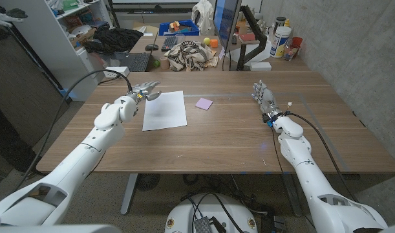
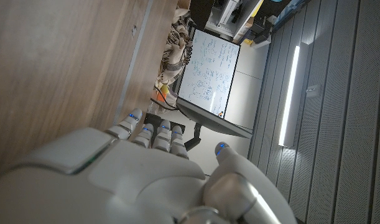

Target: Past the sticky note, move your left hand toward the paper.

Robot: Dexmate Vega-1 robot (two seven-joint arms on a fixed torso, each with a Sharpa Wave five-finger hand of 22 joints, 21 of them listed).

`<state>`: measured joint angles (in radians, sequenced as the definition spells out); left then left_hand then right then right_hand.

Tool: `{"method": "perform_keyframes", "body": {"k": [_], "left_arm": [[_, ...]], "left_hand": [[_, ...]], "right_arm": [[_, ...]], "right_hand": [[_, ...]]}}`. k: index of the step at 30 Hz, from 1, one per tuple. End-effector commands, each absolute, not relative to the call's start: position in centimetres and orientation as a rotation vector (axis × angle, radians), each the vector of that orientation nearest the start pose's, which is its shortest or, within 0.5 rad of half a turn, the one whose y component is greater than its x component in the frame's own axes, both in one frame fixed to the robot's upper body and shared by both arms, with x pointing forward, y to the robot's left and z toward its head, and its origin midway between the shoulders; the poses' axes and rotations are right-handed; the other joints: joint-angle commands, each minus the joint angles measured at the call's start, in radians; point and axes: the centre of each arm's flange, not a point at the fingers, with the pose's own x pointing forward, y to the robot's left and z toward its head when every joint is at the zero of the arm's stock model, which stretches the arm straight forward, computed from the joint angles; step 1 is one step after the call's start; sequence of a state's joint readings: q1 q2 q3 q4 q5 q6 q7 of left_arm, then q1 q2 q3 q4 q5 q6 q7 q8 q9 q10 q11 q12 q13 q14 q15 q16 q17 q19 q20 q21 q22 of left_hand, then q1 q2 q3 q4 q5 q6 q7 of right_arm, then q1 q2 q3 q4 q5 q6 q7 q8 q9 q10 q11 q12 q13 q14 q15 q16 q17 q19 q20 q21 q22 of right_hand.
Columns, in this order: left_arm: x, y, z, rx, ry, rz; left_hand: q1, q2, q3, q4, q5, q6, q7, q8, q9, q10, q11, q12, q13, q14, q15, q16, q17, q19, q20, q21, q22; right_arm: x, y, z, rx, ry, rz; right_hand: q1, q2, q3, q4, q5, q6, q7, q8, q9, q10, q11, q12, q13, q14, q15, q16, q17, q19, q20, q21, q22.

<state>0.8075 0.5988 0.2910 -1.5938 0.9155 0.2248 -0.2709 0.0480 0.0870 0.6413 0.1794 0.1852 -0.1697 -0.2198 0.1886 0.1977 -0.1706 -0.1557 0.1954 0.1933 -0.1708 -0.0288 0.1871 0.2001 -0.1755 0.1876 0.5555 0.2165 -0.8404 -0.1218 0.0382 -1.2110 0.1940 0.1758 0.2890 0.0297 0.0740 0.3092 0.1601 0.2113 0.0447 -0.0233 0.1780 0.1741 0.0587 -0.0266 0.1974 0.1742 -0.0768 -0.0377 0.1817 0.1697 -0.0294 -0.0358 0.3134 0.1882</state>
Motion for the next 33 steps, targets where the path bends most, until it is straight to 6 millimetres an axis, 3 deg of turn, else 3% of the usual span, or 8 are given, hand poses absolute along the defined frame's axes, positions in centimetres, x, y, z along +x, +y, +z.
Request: {"method": "perform_keyframes", "body": {"k": [1,20,33], "left_arm": [[63.8,32.3,3.9,1.542,-0.272,0.210],[65.2,31.9,4.0,1.578,-0.256,0.178],[65.2,31.8,3.7,1.588,-0.242,0.166]], "left_hand": [[-0.004,0.045,0.002,-0.008,0.000,-0.105,-0.004,0.007,0.005,-0.188,-0.007,0.006,0.003,-0.275,-0.044,0.007,-0.001,-0.543,0.011,-0.004,0.002],[-0.002,0.046,0.004,-0.008,-0.001,-0.107,-0.004,0.009,0.006,-0.191,-0.008,0.007,0.003,-0.279,-0.048,0.007,-0.001,-0.540,0.013,-0.015,0.003],[-0.002,0.047,0.005,-0.007,-0.001,-0.110,-0.004,0.010,0.006,-0.196,-0.012,0.008,0.003,-0.283,-0.047,0.008,-0.001,-0.540,0.014,-0.027,0.005]], "right_arm": [[67.3,-27.1,-4.0,0.025,-0.559,0.215],[67.6,-27.1,-4.5,0.038,-0.552,0.207],[67.0,-26.9,-4.1,0.006,-0.582,0.220]], "right_hand": [[-0.005,0.067,0.003,0.003,0.009,0.004,0.002,0.007,0.004,0.003,0.000,0.001,0.003,0.003,-0.022,-0.004,0.001,0.007,-0.081,-0.002,0.003],[-0.006,0.067,0.003,0.003,0.009,0.004,0.002,0.007,0.004,0.003,-0.001,0.001,0.003,0.003,-0.022,-0.004,0.001,0.008,-0.080,-0.005,0.003],[-0.006,0.065,0.002,0.003,0.009,0.004,0.001,0.007,0.004,0.003,-0.001,0.001,0.003,0.003,-0.021,-0.004,0.001,0.008,-0.079,-0.007,0.003]]}}
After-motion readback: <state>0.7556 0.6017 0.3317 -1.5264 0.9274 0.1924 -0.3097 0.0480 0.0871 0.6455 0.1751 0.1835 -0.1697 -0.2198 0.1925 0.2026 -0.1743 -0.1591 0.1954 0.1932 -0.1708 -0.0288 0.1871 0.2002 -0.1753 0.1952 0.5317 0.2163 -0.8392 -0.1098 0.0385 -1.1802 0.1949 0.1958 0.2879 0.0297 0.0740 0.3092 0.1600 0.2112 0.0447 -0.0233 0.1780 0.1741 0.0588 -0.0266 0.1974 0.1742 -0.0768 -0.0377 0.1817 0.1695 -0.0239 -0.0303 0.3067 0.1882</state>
